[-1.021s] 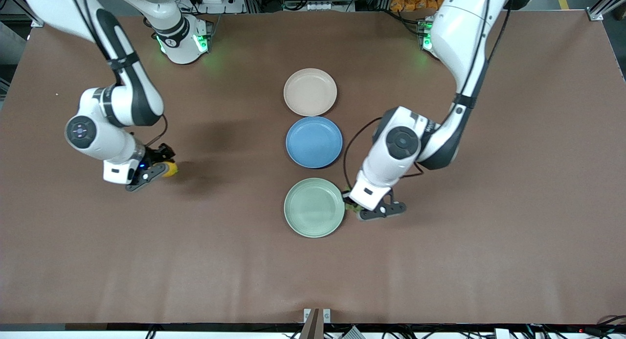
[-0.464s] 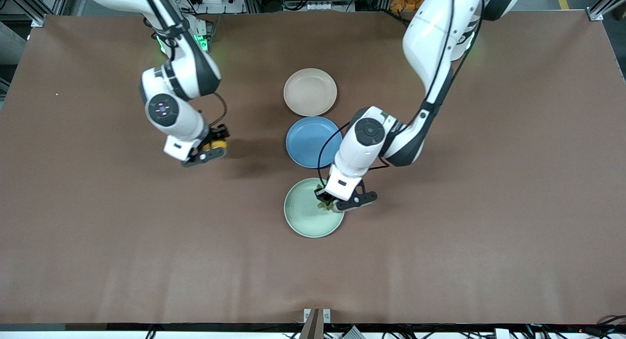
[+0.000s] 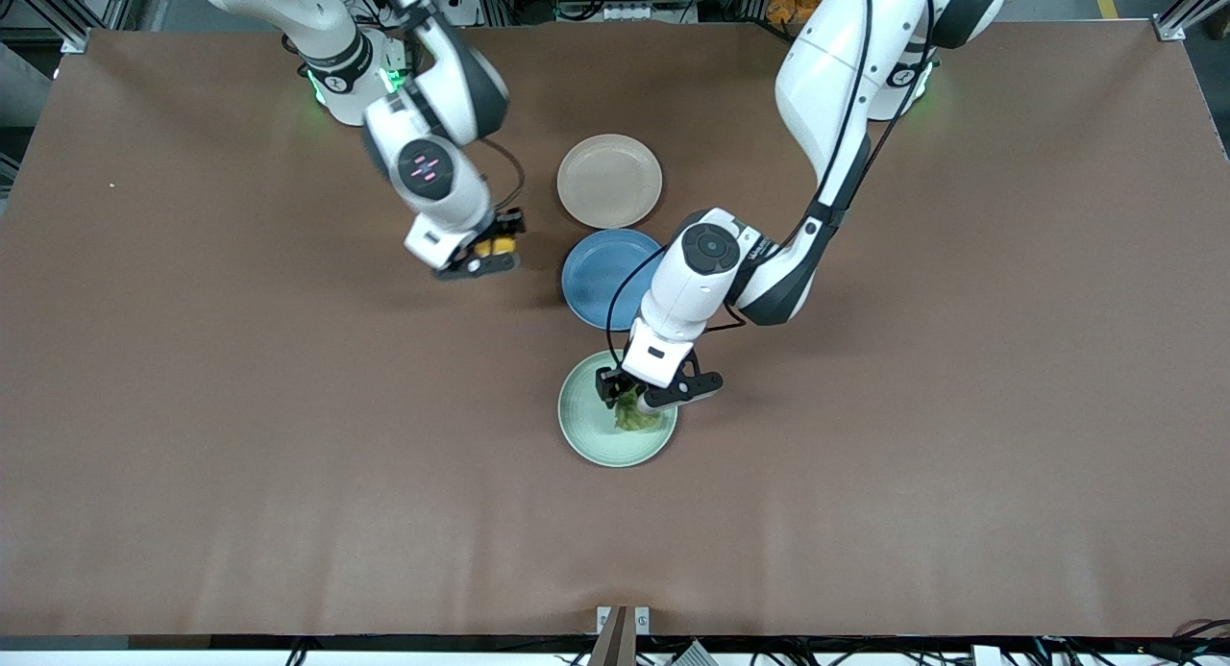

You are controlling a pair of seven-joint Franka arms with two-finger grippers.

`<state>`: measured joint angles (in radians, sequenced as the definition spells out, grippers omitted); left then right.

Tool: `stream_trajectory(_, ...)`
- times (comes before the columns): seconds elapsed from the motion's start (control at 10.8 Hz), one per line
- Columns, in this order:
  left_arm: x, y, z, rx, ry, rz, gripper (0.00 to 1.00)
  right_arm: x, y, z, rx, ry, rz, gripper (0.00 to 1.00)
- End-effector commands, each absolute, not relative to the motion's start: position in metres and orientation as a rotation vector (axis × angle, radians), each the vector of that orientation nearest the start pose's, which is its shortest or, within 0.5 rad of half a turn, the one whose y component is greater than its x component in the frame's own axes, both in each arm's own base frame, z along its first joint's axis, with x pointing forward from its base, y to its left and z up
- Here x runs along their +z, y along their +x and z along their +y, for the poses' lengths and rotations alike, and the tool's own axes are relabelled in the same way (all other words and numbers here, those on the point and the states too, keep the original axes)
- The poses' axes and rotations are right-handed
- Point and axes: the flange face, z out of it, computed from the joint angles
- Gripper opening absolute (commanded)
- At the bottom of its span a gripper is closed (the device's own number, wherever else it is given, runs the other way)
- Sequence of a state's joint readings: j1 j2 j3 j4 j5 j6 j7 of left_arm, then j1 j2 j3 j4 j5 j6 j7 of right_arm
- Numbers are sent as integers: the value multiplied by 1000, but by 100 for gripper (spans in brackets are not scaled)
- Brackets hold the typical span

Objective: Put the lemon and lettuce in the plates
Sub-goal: 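Carry the lettuce onto the green plate while the right gripper carries the lemon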

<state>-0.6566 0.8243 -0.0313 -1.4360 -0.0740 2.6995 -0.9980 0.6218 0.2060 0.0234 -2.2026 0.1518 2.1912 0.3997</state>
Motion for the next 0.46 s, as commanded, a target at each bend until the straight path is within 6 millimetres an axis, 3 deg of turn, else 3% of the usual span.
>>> stream_trajectory(0.0, 332, 609, -446, -382, -3372, -753, 100, 281, 372, 372, 387, -3131, -93, 11)
stream_trajectory(0.19, 386, 616, -419, -409, -3327, -717, 100, 287, 340, 419, 372, -3124, -10, 11)
stream_trajectory(0.37, 422, 625, -384, -431, -3271, -674, 100, 290, 316, 463, 365, -3116, 28, 13)
